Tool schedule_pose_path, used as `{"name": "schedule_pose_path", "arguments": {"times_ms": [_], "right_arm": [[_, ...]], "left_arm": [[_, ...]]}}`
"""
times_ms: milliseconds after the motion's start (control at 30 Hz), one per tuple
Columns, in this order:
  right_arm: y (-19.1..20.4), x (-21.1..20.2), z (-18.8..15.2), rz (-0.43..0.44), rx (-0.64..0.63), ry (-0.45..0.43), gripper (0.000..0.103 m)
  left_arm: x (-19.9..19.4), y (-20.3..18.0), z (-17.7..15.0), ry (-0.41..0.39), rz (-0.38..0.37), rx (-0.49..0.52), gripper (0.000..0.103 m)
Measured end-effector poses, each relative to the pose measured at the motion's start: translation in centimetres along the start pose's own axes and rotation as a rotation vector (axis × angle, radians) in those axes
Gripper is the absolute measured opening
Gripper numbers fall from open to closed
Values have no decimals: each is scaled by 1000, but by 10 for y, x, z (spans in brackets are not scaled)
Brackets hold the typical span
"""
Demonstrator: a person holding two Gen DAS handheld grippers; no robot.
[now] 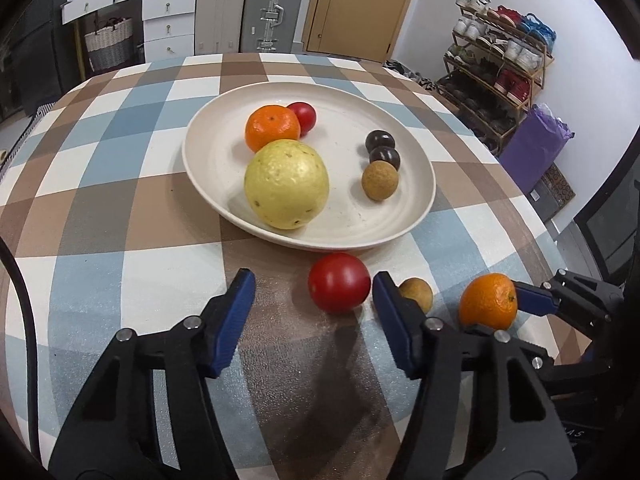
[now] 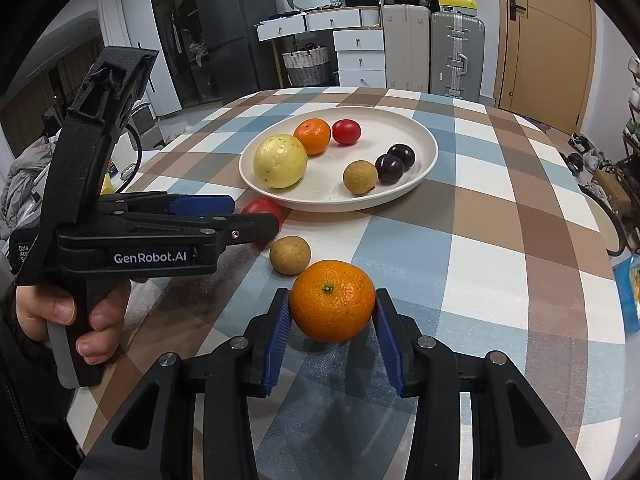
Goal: Organize fruits
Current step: 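Grasp the remaining red tomato with the left gripper while the right holds the tangerine, then carry the tomato with the left and the tangerine with the right into the plate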
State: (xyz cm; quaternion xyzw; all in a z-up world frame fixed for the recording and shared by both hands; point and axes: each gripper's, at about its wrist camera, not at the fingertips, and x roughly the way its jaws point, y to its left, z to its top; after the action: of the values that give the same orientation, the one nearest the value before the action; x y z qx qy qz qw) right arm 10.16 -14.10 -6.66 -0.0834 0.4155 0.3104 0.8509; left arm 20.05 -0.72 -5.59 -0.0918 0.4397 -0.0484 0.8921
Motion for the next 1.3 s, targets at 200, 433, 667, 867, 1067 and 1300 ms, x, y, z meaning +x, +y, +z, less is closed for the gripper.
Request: {"name": "schedule_pose_path", "arguments": {"times_ms": [200, 433, 667, 867, 1067, 1300], "right_arm": [[-1, 0, 2, -2, 4, -3, 42], [-1, 0, 4, -2, 6, -7, 42], [-2, 0, 6, 0, 18, -15, 42], [-5, -4, 13, 12, 26, -34, 42], [-10, -11, 25, 9, 29, -64, 42], [-21, -10, 41, 29, 59, -88, 42]], "left_arm": [[-2, -12, -3, -5, -48, 55, 29], [-9, -15, -6, -24, -56, 78, 29], [-30, -5, -8, -69, -57, 72, 29], [-51, 6, -5, -125, -51, 49, 29], [-66, 13, 0, -168, -37, 43, 29], [-69, 18, 9, -191, -14, 46, 29]]}}
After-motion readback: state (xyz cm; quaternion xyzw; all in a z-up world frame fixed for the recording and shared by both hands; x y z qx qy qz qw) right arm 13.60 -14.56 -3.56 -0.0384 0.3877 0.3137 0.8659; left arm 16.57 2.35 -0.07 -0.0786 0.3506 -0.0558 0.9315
